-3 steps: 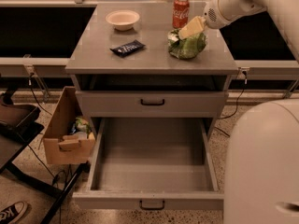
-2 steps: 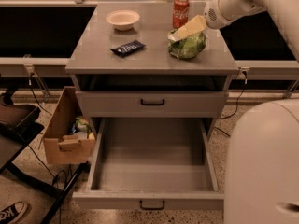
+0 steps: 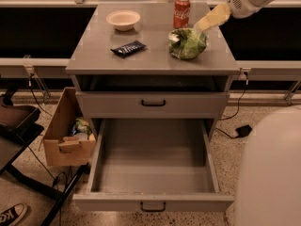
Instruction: Pick green jalapeno chip bag from middle drawer and place on counter
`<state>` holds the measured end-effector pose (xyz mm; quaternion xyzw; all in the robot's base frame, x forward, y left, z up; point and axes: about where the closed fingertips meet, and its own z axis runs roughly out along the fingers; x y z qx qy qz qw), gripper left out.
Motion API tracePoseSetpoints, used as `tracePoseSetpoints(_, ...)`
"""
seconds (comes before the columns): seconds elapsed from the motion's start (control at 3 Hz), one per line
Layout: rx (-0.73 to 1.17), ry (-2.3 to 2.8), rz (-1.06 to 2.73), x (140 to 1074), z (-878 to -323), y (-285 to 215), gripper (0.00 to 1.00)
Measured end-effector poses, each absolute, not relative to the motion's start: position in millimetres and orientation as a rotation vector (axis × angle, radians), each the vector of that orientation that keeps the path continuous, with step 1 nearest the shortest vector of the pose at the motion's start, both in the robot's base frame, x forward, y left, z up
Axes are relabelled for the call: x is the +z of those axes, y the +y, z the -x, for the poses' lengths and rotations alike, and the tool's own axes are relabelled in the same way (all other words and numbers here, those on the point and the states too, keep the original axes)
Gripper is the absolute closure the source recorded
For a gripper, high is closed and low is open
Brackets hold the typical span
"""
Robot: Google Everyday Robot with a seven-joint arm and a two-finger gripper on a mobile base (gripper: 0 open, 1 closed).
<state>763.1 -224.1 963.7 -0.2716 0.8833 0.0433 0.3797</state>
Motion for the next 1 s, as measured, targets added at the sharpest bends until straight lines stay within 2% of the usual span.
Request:
tracePoseSetpoints(0.33, -0.055, 2.322, 0.569, 1014, -710, -283, 0.0)
tracePoseSetpoints(0.67, -0.172, 2.454, 0.399, 1028, -634, -327, 0.0)
tracePoseSetpoints(1.0, -0.158, 2.524, 0.095, 1027, -532, -358, 0.0)
